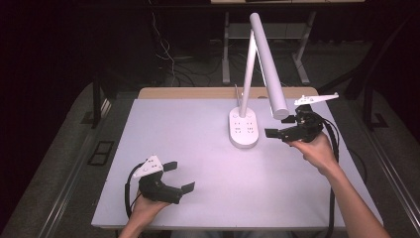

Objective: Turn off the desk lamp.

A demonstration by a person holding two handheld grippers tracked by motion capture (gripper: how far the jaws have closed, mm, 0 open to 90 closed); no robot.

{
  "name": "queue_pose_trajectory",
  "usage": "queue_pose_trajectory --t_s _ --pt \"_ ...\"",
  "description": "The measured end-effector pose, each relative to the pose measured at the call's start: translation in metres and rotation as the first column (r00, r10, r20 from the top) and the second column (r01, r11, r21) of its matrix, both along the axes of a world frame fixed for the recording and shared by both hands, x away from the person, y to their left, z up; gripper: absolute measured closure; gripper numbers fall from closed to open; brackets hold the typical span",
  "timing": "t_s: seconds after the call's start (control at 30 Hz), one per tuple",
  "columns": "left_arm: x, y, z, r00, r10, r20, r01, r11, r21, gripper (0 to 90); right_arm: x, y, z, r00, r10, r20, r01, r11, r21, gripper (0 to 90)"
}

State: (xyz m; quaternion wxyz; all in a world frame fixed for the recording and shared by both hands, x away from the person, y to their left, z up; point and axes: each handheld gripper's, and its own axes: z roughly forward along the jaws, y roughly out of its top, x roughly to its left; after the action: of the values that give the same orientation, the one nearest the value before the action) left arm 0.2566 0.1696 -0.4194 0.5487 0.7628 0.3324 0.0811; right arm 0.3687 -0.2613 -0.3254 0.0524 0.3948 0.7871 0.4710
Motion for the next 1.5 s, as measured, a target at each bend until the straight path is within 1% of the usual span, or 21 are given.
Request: queue_pose_trajectory --t_s 0.07,0.1,0.23,0.27,0.3,0.53,0.7,0.8,0.87,0.93,1.03,1.1,1.17,1.2,1.23,1.27,1.3,1.37,1.43,1.47,1.5 --pt "0.000 0.000 0.000 1.0000 0.003 -0.002 -0.003 1.0000 -0.002 0.0 0.002 0.001 0.000 1.0000 -0.001 -0.003 0.001 1.000 -0.001 1.0" --pt "0.000 0.001 0.000 1.0000 0.003 -0.002 -0.003 1.0000 -0.001 0.0 0.007 0.002 0.000 1.0000 0.000 -0.003 0.000 1.000 -0.001 1.0" --pt "0.000 0.001 0.000 1.0000 0.004 -0.002 -0.004 1.0000 -0.002 0.0 0.014 0.004 -0.001 1.0000 -0.002 -0.009 0.002 1.000 -0.004 1.0" --pt "0.000 0.001 0.000 1.0000 0.004 -0.002 -0.004 1.0000 -0.002 0.0 0.014 0.004 -0.001 1.0000 -0.002 -0.009 0.002 1.000 -0.004 1.0" --pt "0.000 0.001 0.000 1.0000 0.004 -0.002 -0.004 1.0000 -0.001 0.0 0.018 0.005 -0.002 0.9999 -0.003 -0.013 0.003 1.000 -0.003 1.0" --pt "0.000 0.002 0.000 1.0000 0.006 -0.002 -0.006 1.0000 -0.003 0.0 0.030 0.007 -0.007 0.9998 -0.013 -0.016 0.013 1.000 0.001 1.0" --pt "0.000 0.003 0.001 0.9999 0.013 -0.002 -0.013 0.9999 -0.008 0.0 0.037 0.008 -0.011 0.9995 -0.022 -0.023 0.022 1.000 -0.006 1.0" --pt "0.000 0.004 0.001 0.9999 0.013 -0.001 -0.013 0.9999 -0.009 0.0 0.044 0.010 -0.014 0.9989 -0.034 -0.031 0.033 0.999 -0.012 1.0" --pt "0.000 0.004 0.001 0.9999 0.013 0.000 -0.013 0.9999 -0.008 0.0 0.048 0.011 -0.016 0.9984 -0.047 -0.031 0.046 0.999 -0.029 1.0" --pt "0.000 0.004 0.001 0.9999 0.013 -0.001 -0.013 0.9999 -0.009 0.0 0.052 0.011 -0.019 0.9976 -0.056 -0.042 0.055 0.998 -0.024 1.0" --pt "0.000 0.004 0.001 0.9999 0.013 -0.001 -0.013 0.9999 -0.011 0.0 0.060 0.012 -0.023 0.9966 -0.069 -0.046 0.068 0.997 -0.023 1.0" --pt "0.000 0.004 0.001 0.9999 0.012 0.000 -0.012 0.9999 -0.010 0.0 0.062 0.012 -0.025 0.9961 -0.073 -0.050 0.072 0.997 -0.027 1.0" --pt "0.000 0.005 0.001 0.9999 0.014 0.000 -0.014 0.9998 -0.011 0.0 0.068 0.012 -0.028 0.9948 -0.083 -0.060 0.081 0.996 -0.032 1.0" --pt "0.000 0.005 0.001 0.9999 0.017 0.000 -0.017 0.9998 -0.013 0.0 0.070 0.012 -0.029 0.9947 -0.088 -0.052 0.087 0.996 -0.035 1.0" --pt "0.001 0.006 0.001 0.9999 0.017 0.001 -0.017 0.9998 -0.012 0.0 0.072 0.012 -0.031 0.9941 -0.097 -0.050 0.095 0.995 -0.031 5.6" --pt "0.000 0.007 0.002 0.9998 0.020 0.001 -0.020 0.9997 -0.016 0.0 0.073 0.011 -0.032 0.9952 -0.085 -0.048 0.084 0.996 -0.014 7.8" --pt "0.000 0.007 0.002 0.9998 0.019 0.002 -0.019 0.9997 -0.015 0.0 0.074 0.010 -0.033 0.9946 -0.092 -0.047 0.092 0.996 -0.008 7.9" --pt "0.000 0.007 0.002 0.9998 0.020 0.002 -0.020 0.9996 -0.018 0.0 0.078 0.009 -0.036 0.9932 -0.106 -0.047 0.106 0.994 -0.009 8.0" --pt "0.001 0.008 0.002 0.9997 0.022 0.007 -0.022 0.9996 -0.017 0.0 0.081 0.009 -0.037 0.9928 -0.107 -0.053 0.107 0.994 -0.017 8.9" --pt "0.001 0.007 0.002 0.9997 0.023 0.007 -0.023 0.9996 -0.019 0.0 0.084 0.009 -0.039 0.9930 -0.106 -0.053 0.105 0.994 -0.018 15.0" --pt "0.001 0.007 0.003 0.9997 0.024 0.007 -0.024 0.9995 -0.022 0.0 0.086 0.009 -0.039 0.9929 -0.108 -0.051 0.107 0.994 -0.017 15.1"
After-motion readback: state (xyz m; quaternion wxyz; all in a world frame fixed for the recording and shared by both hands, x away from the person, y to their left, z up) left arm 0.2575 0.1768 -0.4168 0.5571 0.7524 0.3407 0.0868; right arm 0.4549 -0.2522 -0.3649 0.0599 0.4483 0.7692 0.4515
